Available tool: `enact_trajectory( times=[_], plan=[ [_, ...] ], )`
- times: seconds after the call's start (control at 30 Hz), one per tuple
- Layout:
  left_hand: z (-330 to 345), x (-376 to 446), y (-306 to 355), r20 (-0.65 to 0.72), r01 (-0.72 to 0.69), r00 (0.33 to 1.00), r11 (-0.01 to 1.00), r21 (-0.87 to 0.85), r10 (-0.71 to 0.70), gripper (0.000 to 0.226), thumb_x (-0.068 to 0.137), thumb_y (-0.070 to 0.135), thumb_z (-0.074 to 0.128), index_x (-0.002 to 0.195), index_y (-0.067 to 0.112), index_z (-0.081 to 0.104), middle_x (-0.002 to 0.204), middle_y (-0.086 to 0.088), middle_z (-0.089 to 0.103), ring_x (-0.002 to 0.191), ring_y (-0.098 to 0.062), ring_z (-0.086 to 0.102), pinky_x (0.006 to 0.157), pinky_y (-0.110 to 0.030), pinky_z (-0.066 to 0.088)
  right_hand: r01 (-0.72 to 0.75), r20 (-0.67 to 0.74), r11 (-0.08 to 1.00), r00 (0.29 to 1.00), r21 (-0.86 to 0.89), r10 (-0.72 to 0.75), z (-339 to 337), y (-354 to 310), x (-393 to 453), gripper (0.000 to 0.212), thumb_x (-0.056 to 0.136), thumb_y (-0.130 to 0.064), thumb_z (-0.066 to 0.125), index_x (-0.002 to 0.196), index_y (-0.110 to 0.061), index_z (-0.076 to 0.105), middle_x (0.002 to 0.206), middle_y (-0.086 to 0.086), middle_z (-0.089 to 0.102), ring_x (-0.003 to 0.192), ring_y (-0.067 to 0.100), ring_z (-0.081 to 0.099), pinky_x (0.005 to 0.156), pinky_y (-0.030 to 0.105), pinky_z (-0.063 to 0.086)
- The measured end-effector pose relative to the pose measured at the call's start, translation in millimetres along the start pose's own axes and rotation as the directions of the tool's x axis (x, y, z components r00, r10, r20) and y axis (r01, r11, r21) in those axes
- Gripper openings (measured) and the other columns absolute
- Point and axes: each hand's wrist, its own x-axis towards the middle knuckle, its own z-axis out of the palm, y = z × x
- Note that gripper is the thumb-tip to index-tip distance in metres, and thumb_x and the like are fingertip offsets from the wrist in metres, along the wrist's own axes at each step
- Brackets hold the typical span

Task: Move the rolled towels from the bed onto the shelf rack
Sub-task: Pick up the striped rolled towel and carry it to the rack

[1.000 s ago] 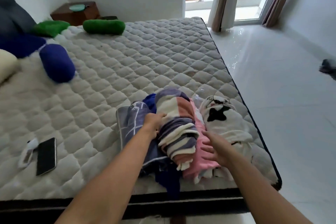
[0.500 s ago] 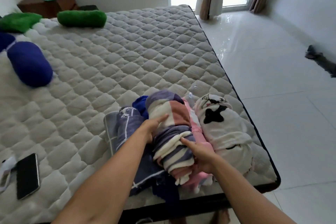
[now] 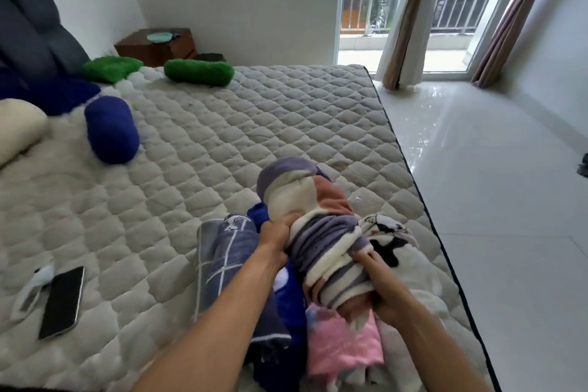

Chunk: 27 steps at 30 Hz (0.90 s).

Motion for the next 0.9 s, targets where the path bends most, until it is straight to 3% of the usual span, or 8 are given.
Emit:
enact_trajectory(
  times=[0.07,0.27,0.33,0.4,0.47,0.57,0.73,0.9],
  plan=[
    [1,-15,8,-0.072,-0.109,0.992,0.992,-0.059,0.104,0.030,0.073,0.011,0.077,0.099,0.000,0.066,0.101,-0.017,0.071,0.085,-0.029,0.066,0.076,-0.040,0.057,-0.018,0.048,0.999,0.999,0.040,0.016,-4,-5,-3,0.075,0.068,-0.044,0.078,0.132,-0.015,0.052,0.121,0.020,0.066,0.109,0.037,0.064,0.079,0.043,0.055],
    [-19,-72,3,-0.308,-0.346,0.911,0.916,-0.205,0.276,0.042,0.072,0.016,0.077,0.110,0.003,0.065,0.109,-0.015,0.070,0.096,-0.032,0.067,0.086,-0.044,0.057,-0.162,0.381,0.986,0.911,-0.021,0.158,1,-22,-25,0.069,0.064,-0.043,0.077,0.123,-0.013,0.059,0.119,0.025,0.066,0.110,0.040,0.060,0.100,0.057,0.041],
    [-31,-98,-12,-0.363,-0.373,0.893,0.889,-0.266,0.266,0.042,0.077,0.016,0.074,0.116,0.003,0.065,0.113,-0.017,0.070,0.101,-0.035,0.067,0.086,-0.046,0.057,-0.132,0.373,0.987,0.914,-0.091,0.157,5,-22,-36,0.054,0.074,-0.031,0.071,0.120,-0.007,0.058,0.106,0.027,0.067,0.092,0.039,0.063,0.086,0.054,0.049],
    [-46,-127,-30,-0.403,-0.395,0.881,0.855,-0.337,0.248,0.044,0.077,0.020,0.074,0.118,0.006,0.064,0.112,-0.016,0.071,0.099,-0.033,0.068,0.076,-0.040,0.060,-0.080,0.394,0.984,0.909,-0.161,0.138,11,-15,-47,0.032,0.085,-0.021,0.062,0.113,-0.006,0.060,0.085,0.020,0.066,0.066,0.029,0.064,0.055,0.036,0.054],
    [-68,-158,-49,-0.478,-0.441,0.843,0.825,-0.352,0.247,0.053,0.071,0.030,0.078,0.118,0.011,0.064,0.111,-0.013,0.072,0.099,-0.031,0.069,0.071,-0.036,0.059,-0.018,0.450,0.978,0.886,-0.207,0.112,18,-4,-60,0.018,0.090,-0.014,0.056,0.106,-0.011,0.062,0.077,0.013,0.068,0.059,0.022,0.065,0.047,0.029,0.052],
    [-111,-215,-75,-0.568,-0.501,0.785,0.794,-0.345,0.248,0.067,0.067,0.049,0.079,0.126,0.022,0.061,0.117,-0.005,0.072,0.107,-0.027,0.067,0.085,-0.042,0.058,0.089,0.599,0.960,0.795,-0.266,0.093,41,14,-85,0.023,0.089,-0.005,0.055,0.106,-0.015,0.065,0.080,0.004,0.075,0.076,0.022,0.068,0.062,0.032,0.055],
    [-184,-329,-109,-0.644,-0.542,0.745,0.720,-0.434,0.172,0.061,0.076,0.061,0.064,0.125,0.026,0.059,0.121,-0.005,0.067,0.110,-0.029,0.062,0.098,-0.052,0.049,0.203,0.788,0.914,0.592,-0.350,0.170,98,51,-156,0.026,0.088,0.003,0.053,0.108,-0.013,0.062,0.088,0.008,0.072,0.078,0.019,0.069,0.058,0.028,0.055],
    [-245,-471,-179,-0.806,-0.640,0.588,0.650,-0.410,0.071,0.065,0.079,0.053,0.066,0.133,0.021,0.052,0.132,-0.009,0.061,0.107,-0.031,0.063,0.067,-0.041,0.057,0.300,0.889,0.865,0.353,-0.402,0.291,150,119,-262,0.030,0.087,0.003,0.054,0.105,-0.018,0.065,0.088,0.005,0.075,0.076,0.017,0.071,0.056,0.027,0.055]
  ],
)
